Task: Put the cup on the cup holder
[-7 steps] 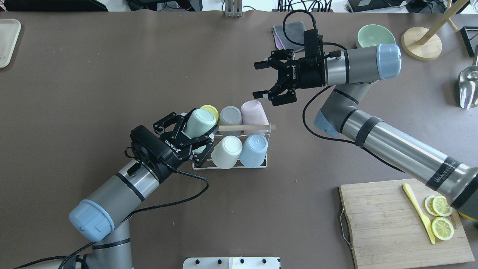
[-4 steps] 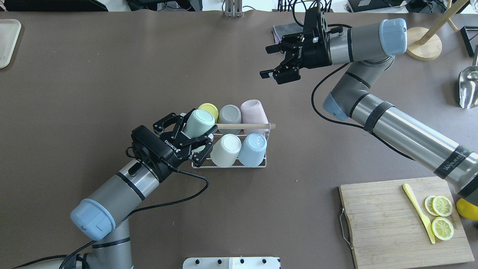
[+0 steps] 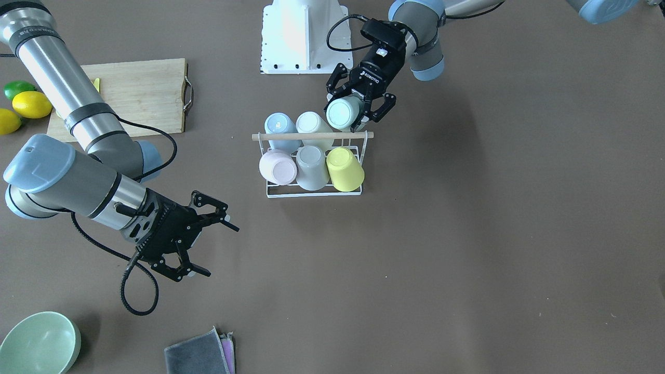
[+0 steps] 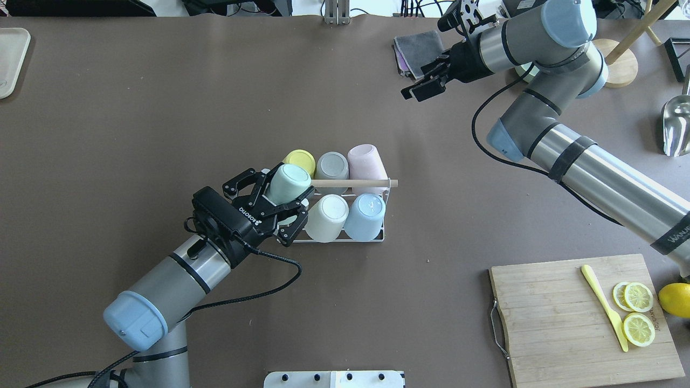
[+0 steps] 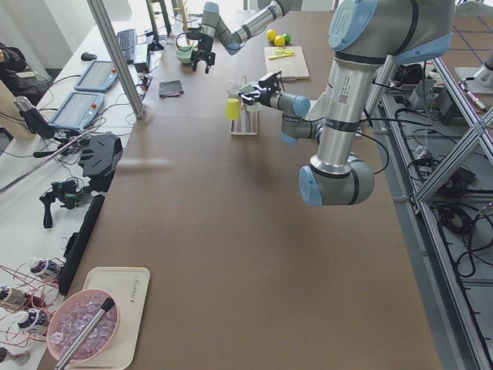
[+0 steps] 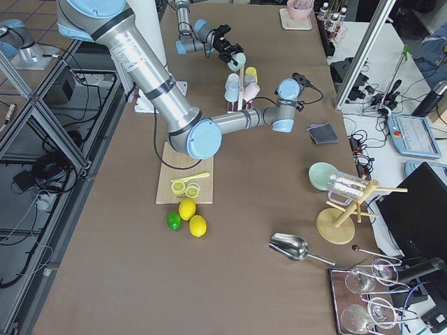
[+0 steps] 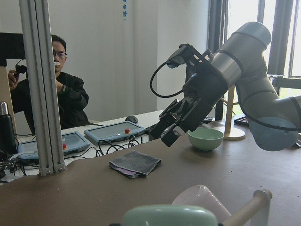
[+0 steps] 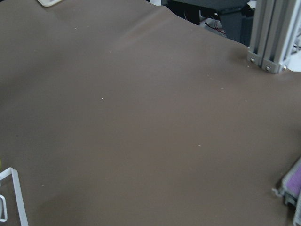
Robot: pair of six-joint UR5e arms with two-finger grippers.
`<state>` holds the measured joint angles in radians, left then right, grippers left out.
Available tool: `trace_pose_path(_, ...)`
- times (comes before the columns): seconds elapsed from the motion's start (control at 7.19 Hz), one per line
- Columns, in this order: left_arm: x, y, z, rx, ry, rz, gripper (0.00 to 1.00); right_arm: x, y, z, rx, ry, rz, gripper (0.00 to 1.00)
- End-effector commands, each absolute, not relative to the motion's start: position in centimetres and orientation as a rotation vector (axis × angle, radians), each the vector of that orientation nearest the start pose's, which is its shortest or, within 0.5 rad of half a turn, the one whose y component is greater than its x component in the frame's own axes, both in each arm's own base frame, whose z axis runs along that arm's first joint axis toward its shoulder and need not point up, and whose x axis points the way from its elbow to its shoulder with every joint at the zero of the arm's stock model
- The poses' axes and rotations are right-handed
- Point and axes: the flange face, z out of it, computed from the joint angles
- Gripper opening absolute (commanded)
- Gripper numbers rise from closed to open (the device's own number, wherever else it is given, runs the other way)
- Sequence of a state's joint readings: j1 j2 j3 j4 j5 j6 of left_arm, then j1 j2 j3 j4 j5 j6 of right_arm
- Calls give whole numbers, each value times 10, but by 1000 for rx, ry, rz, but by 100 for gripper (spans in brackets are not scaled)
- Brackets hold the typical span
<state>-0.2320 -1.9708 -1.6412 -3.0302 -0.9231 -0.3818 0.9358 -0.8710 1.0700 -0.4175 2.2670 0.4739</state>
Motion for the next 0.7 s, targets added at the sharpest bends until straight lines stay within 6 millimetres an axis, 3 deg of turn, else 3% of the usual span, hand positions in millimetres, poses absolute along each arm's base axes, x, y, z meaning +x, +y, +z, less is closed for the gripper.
trace_pose_path(0.0,499,-308,261,1495,1115,39,63,-390,-668,357,567,-1068,-498,100)
trace_pose_path(0.14,504,-308,274,1513,1103,52,97,-388,-677,369,480,-1006,-445,100)
trace_pose_path(0.42,505,-303,278,1526,1136,39,98,-367,-702,385,456,-812,-313,100)
trace_pose_path(0.56,504,-306,278,1529,1132,36,98,-361,-702,383,431,-783,-286,100)
